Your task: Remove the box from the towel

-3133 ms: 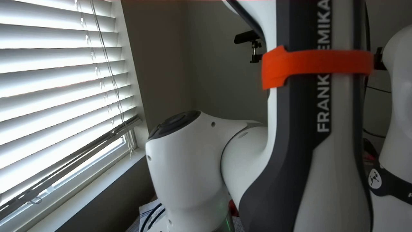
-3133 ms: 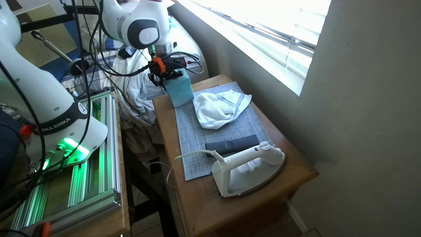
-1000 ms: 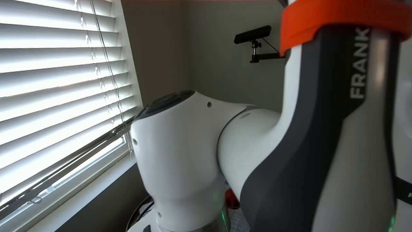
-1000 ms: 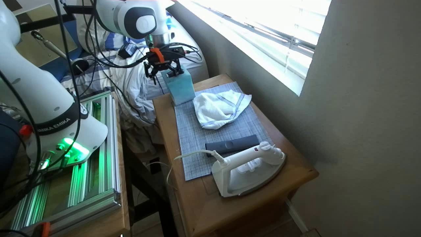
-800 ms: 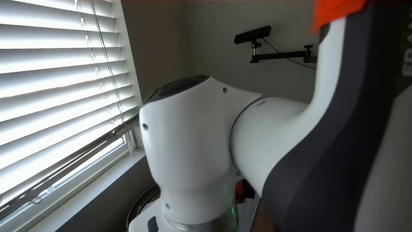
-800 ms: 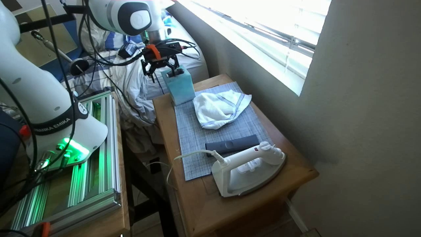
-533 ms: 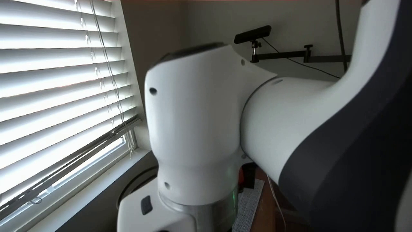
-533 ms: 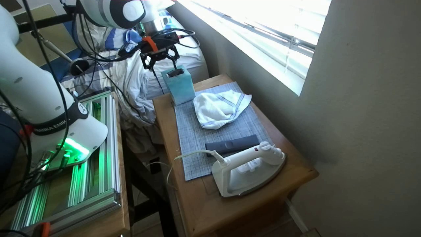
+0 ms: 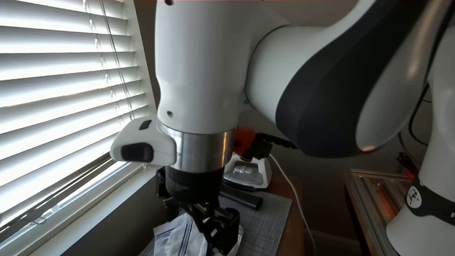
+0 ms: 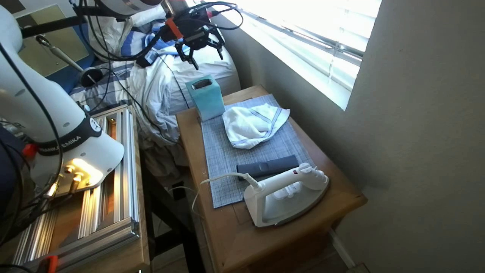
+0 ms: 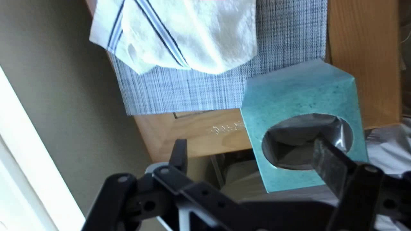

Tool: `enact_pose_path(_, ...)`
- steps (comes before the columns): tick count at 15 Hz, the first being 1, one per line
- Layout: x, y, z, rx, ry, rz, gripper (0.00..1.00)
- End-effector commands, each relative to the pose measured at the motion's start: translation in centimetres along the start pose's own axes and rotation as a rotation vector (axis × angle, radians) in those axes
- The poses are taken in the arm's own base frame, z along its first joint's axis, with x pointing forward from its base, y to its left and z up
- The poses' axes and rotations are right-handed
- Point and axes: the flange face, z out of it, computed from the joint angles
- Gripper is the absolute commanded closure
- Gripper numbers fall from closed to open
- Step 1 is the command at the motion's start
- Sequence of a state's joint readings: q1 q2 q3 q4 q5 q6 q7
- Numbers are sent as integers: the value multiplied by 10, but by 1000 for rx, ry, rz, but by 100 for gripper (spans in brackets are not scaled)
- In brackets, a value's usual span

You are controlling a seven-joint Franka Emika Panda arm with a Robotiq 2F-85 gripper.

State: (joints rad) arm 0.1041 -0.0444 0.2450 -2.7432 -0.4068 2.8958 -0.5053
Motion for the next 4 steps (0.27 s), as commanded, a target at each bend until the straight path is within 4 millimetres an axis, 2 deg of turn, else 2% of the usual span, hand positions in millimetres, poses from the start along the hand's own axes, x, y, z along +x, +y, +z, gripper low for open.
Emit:
enact_pose_path(1, -29, 20, 2, -20, -57, 198, 0)
enact_pose_path(2, -18, 13, 2, -5, -28, 114, 0)
enact_pose_path(4, -28, 19, 4, -7, -43, 173, 0)
